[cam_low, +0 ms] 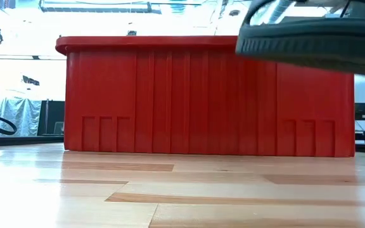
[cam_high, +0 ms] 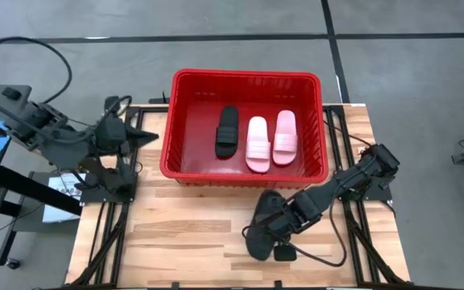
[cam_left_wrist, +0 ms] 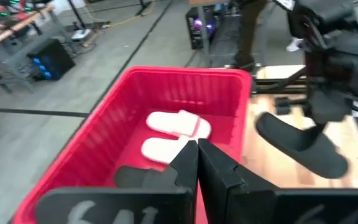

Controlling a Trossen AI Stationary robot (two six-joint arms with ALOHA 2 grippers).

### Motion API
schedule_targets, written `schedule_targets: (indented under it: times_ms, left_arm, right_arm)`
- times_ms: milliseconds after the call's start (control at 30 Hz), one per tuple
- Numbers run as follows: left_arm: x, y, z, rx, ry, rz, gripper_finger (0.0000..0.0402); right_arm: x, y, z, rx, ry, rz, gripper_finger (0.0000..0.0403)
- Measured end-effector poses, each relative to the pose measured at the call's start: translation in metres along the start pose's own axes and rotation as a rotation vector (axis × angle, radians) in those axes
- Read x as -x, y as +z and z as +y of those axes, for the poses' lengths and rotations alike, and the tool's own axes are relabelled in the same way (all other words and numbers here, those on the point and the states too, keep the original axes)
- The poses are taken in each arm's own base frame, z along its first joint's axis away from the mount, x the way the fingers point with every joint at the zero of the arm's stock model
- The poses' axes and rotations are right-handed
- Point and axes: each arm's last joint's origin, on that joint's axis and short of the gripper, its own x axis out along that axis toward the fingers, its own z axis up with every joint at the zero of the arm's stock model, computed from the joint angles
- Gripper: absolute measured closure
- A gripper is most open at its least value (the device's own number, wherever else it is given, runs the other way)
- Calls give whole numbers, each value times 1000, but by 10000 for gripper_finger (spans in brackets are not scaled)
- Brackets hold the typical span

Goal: Pick and place slides into bin
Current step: Put the black slide into the red container

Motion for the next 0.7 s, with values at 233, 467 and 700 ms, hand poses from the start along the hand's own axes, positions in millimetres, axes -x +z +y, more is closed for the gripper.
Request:
schedule_targets:
  times_ms: [233, 467, 700]
  left_arm:
    - [-28, 9, -19, 14, -68, 42, 401]
    - [-63, 15, -15, 52, -22, 99, 401]
    - [-95, 25, -6, 33, 1, 84, 401]
  right_arm:
    - [38, 4, 5, 60, -53, -27, 403]
    - [63, 5, 6, 100, -80, -54, 403]
    - [73, 4, 4, 127, -126, -51, 403]
